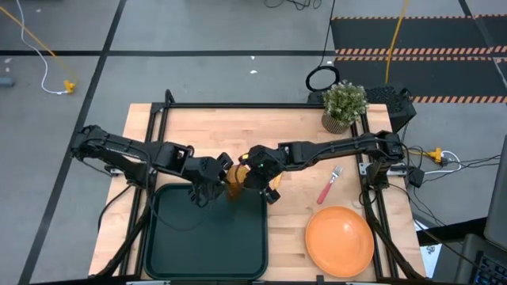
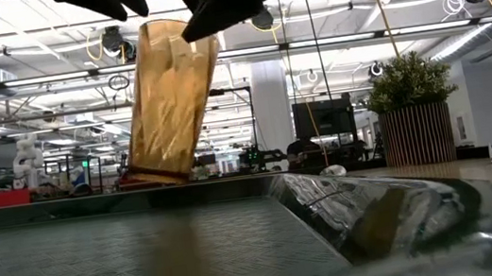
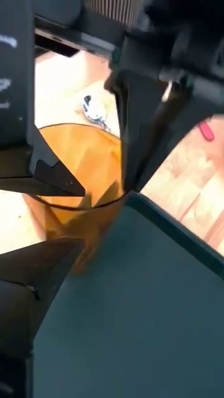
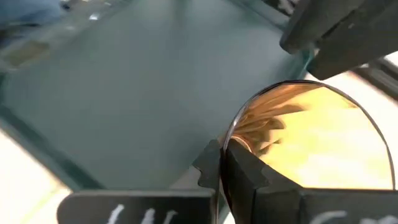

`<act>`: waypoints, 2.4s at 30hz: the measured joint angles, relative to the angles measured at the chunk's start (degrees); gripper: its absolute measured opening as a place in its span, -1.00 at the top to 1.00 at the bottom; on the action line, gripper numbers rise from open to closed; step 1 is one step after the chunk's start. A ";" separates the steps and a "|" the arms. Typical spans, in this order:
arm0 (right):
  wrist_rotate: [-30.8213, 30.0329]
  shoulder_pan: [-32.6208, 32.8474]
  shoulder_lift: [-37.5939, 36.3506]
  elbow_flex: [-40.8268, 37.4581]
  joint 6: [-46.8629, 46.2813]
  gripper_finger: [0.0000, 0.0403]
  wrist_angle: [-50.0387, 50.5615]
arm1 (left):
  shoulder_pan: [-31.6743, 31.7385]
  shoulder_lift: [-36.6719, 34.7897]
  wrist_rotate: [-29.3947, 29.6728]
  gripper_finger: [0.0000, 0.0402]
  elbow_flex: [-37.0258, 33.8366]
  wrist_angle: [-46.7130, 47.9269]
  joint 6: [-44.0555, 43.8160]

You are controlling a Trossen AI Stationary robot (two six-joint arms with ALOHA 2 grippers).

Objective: Pick and place plate/cup/fork/spoon on tray
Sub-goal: Put the orange cup on the black tray

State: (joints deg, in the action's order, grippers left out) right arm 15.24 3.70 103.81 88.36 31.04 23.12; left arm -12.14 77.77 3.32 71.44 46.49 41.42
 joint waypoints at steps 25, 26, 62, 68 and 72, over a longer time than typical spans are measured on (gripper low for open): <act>-14.79 6.73 1.09 0.02 -6.08 0.98 -9.13 | 1.01 -0.17 7.45 0.40 0.00 -5.00 -20.40; -15.09 6.95 1.16 0.02 -5.96 0.98 -8.99 | 1.01 -0.17 7.40 0.40 0.00 -4.75 -20.20; -15.39 6.91 1.46 0.04 -6.31 0.98 -6.94 | -1.53 2.87 -0.75 -0.04 5.25 8.41 -21.15; -15.14 6.91 1.46 0.02 -6.36 0.98 -7.47 | -1.51 3.02 0.23 -0.03 5.26 9.90 -23.26; -15.14 6.91 1.46 0.00 -6.31 0.98 -8.29 | -1.86 3.74 1.79 -0.03 5.27 9.77 -23.48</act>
State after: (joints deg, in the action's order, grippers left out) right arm 0.10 10.61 105.27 88.36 24.73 14.83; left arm -14.00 81.51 5.10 76.71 56.26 17.94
